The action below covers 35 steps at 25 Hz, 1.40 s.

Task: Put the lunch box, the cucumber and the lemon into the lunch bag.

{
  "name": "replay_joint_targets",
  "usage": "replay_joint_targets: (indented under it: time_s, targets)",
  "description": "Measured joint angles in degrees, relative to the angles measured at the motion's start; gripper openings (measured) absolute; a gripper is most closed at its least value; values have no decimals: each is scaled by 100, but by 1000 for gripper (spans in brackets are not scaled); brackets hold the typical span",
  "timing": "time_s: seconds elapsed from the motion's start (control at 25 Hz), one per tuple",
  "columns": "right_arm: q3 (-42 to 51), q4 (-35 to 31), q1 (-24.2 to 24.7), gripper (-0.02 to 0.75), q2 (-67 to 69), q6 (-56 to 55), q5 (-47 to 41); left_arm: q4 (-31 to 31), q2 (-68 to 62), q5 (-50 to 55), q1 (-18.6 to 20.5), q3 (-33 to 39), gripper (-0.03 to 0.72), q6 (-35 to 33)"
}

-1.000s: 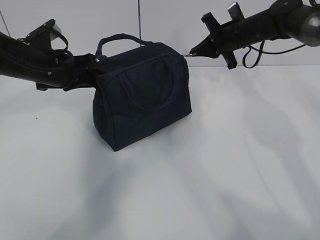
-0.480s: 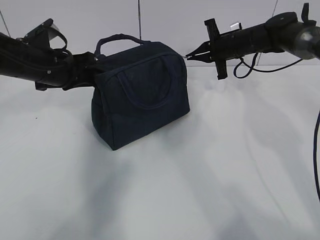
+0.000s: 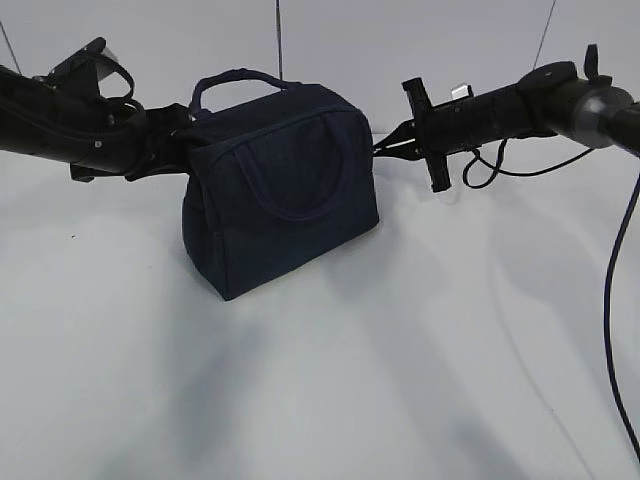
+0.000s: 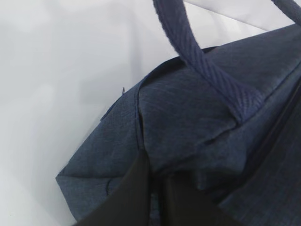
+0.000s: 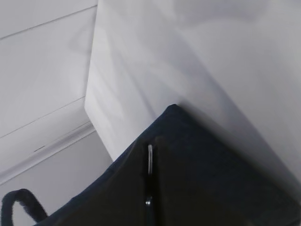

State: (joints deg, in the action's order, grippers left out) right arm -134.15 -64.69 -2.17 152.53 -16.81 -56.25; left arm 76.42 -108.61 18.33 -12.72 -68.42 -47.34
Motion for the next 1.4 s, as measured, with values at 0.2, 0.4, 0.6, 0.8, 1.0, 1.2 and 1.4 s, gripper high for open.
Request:
replay_joint_targets:
  time_s: [0.2, 0.4, 0.6, 0.8, 1.0, 1.2, 1.4]
  targets:
    - [0, 575, 0, 1, 0, 164, -32, 5, 0, 0, 0, 0, -6, 0]
    - [-34, 715, -10, 1, 0, 699, -57, 13, 0, 0, 0, 0, -6, 0]
    - [-421, 836, -10, 1, 12, 2188, -324, 18, 0, 10, 0, 0, -6, 0]
    - [-1286, 1127, 1, 51, 22, 3151, -955, 18, 0, 117, 25, 0, -6, 0]
    - [-2084, 1536, 12, 175, 22, 4228, -1369, 18, 0, 208, 38, 0, -6, 0]
    - [-2179, 1651, 12, 237, -59, 4866, -1419, -175, 0, 400, 52, 0, -6, 0]
    - [-2187, 2526, 12, 244, -379, 5076, -1466, -238, 0, 928, 63, 0, -6, -128]
